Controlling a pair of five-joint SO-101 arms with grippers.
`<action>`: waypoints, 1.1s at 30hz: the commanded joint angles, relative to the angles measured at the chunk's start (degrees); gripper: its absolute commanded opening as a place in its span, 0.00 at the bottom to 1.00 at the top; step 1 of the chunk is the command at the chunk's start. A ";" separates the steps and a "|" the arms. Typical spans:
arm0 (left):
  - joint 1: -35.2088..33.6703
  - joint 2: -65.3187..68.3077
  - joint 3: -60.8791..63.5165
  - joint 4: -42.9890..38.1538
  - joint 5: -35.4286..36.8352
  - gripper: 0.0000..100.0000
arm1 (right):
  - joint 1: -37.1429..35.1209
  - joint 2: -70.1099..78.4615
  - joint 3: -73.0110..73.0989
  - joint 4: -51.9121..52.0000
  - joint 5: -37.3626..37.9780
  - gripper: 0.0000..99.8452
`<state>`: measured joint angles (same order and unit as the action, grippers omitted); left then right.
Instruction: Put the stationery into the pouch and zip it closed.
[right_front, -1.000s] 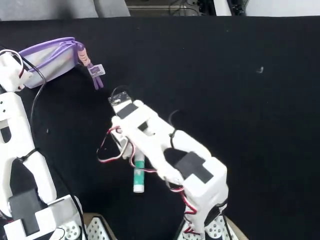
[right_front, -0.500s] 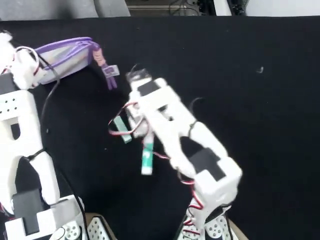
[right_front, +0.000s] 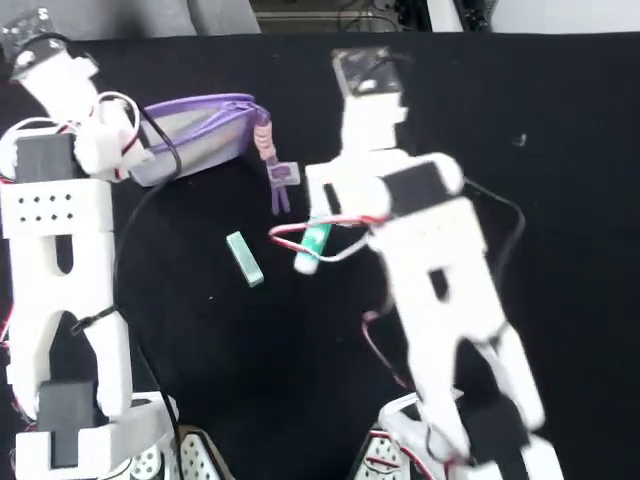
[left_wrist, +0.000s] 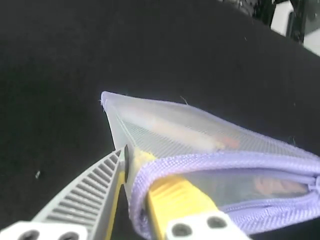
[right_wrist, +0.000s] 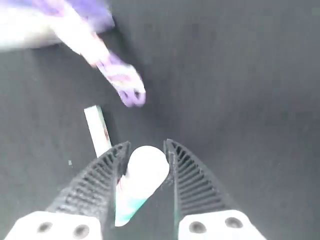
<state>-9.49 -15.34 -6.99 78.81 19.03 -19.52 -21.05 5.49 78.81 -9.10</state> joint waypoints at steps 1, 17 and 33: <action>2.77 -2.55 -3.30 0.97 0.53 0.03 | 0.26 -8.13 -2.86 -5.27 4.22 0.02; 5.05 -2.55 -3.30 2.55 0.70 0.03 | -3.16 -11.56 -2.15 -30.33 4.75 0.02; 4.62 -2.20 -3.30 3.25 0.79 0.03 | -8.70 -11.91 26.33 -77.63 4.92 0.01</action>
<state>-5.63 -15.52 -6.99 82.07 19.03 -27.60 -30.99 30.81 7.16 -4.70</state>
